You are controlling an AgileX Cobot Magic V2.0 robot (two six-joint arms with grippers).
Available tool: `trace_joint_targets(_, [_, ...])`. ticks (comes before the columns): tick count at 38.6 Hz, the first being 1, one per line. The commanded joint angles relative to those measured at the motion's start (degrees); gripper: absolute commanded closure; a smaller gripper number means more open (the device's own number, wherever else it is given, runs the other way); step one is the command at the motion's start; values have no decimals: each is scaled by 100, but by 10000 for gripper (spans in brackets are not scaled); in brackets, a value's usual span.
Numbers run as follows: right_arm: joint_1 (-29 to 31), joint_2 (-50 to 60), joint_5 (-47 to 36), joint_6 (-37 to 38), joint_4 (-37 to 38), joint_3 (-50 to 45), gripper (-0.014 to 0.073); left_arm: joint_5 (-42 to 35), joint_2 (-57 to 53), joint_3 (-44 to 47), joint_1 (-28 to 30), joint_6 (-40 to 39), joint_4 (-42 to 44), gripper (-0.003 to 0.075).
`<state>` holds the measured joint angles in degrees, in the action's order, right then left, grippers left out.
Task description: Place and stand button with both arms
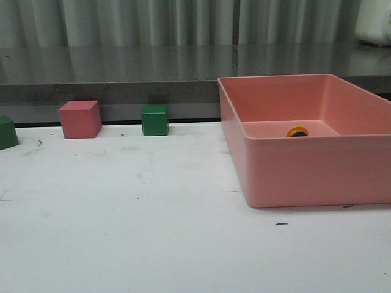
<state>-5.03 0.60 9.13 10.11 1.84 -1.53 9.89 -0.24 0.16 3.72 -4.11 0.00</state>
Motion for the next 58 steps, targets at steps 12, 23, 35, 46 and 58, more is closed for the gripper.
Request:
trace_joint_targets(12, [31, 103, -426, -48, -8, 25, 657, -496, -135, 45, -38, -29, -47, 741])
trace_joint_targets(23, [31, 103, -426, -48, -8, 25, 657, -496, -135, 45, -38, -29, -47, 741])
trace_joint_targets(35, [31, 103, -426, -48, -8, 25, 657, -496, -135, 45, -38, -29, -47, 741])
trace_joint_targets(46, [31, 103, -503, -48, -8, 40, 657, -1325, -135, 45, -27, -29, 0, 741])
trace_joint_targets(58, [31, -23, -338, -48, 11, 1133, 654, -1641, 42, -993, -27, -29, 398, 741])
